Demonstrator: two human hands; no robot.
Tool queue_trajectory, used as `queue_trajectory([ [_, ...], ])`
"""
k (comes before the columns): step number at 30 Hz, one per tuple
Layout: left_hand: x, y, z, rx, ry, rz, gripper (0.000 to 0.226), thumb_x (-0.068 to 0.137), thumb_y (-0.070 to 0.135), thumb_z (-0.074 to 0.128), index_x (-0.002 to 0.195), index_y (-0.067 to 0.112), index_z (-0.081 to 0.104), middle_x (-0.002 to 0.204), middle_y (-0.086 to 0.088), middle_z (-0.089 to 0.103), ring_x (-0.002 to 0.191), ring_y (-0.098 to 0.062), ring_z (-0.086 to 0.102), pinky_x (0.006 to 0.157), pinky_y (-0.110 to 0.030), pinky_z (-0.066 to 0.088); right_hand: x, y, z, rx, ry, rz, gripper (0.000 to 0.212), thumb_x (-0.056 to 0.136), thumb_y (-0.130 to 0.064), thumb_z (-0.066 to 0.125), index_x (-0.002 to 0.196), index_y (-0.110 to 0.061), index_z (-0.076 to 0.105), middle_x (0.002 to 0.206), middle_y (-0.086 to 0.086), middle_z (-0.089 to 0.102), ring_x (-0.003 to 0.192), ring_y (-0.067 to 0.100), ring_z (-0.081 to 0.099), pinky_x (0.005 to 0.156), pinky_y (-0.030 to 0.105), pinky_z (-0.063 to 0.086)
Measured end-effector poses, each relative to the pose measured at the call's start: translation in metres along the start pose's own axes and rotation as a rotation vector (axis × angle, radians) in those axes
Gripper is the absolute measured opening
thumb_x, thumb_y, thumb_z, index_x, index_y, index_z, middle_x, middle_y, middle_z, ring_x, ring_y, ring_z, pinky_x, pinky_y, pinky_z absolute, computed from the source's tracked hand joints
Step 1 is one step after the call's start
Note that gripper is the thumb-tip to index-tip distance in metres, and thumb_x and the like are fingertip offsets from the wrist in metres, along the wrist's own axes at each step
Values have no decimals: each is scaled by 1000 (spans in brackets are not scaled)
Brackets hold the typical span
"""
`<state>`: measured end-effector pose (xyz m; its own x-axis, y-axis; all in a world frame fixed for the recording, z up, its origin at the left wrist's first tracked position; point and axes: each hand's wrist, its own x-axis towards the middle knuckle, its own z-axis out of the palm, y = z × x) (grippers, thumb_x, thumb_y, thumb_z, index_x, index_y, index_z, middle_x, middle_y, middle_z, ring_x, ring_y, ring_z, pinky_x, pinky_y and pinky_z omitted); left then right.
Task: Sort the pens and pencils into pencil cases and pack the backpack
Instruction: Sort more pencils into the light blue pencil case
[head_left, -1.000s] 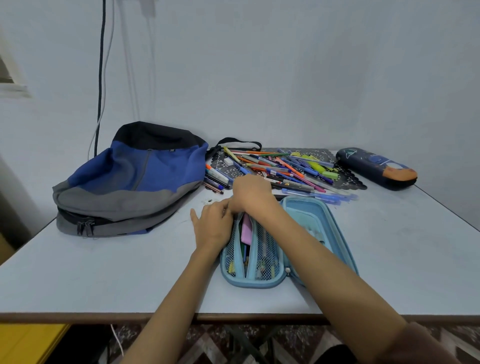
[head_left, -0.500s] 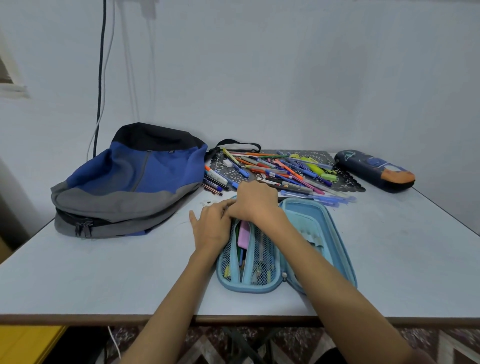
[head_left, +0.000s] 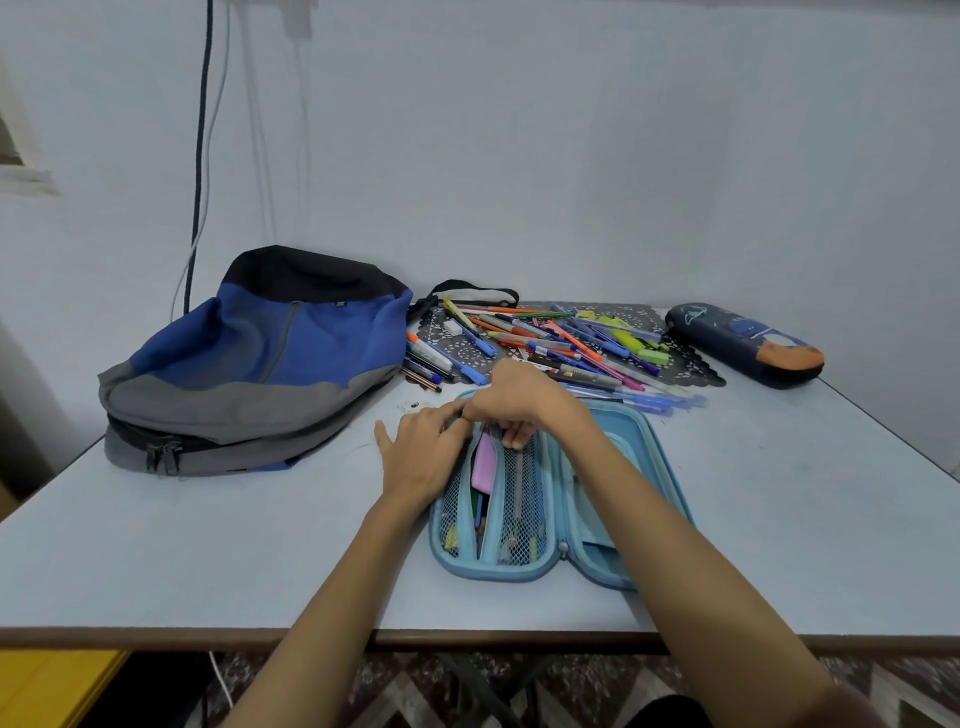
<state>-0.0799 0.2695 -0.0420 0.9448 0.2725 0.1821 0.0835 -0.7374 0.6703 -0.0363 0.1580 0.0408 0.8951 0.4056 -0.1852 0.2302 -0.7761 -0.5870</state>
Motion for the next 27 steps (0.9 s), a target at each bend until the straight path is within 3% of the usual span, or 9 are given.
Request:
queue_trajectory([
  [4,-2,0,-4,-35,-58,14,24,65,64,29,76,54,48,103,2,62,113,-22,49,111,-62,8,3,1,-1,3,-25,0,19,82,-8,59,66,2,53,58,15,54,42,26,54,47,32,53],
  [6,-2,0,-5,-36,-60,26,22,59,68,31,71,58,45,102,4,61,113,-21,48,111,-62,9,4,1,-1,3,-34,-3,19,82,-9,61,68,2,53,59,16,54,43,26,55,48,32,54],
  [14,-2,1,-7,-25,-70,30,26,55,70,32,75,58,45,104,3,60,116,-22,48,110,-63,10,3,2,2,-28,32,-21,21,79,-15,63,68,-3,50,59,13,57,45,24,53,45,28,48],
  [21,4,-9,2,38,-84,58,51,66,71,23,98,48,56,125,11,55,126,-16,39,112,-62,3,1,2,1,13,12,-3,21,79,-14,61,66,0,53,57,14,54,46,27,54,50,31,52],
  [23,4,-9,1,48,-88,57,45,79,64,23,102,48,58,130,9,53,128,-16,37,113,-62,1,-1,2,1,23,11,3,23,81,-14,61,66,2,54,57,14,55,46,27,55,51,33,54],
  [27,5,-8,0,100,-41,36,38,102,30,25,118,36,59,137,0,53,130,-21,40,116,-56,3,-3,2,0,32,18,8,23,81,-14,61,67,2,55,59,15,56,51,29,58,60,39,58],
])
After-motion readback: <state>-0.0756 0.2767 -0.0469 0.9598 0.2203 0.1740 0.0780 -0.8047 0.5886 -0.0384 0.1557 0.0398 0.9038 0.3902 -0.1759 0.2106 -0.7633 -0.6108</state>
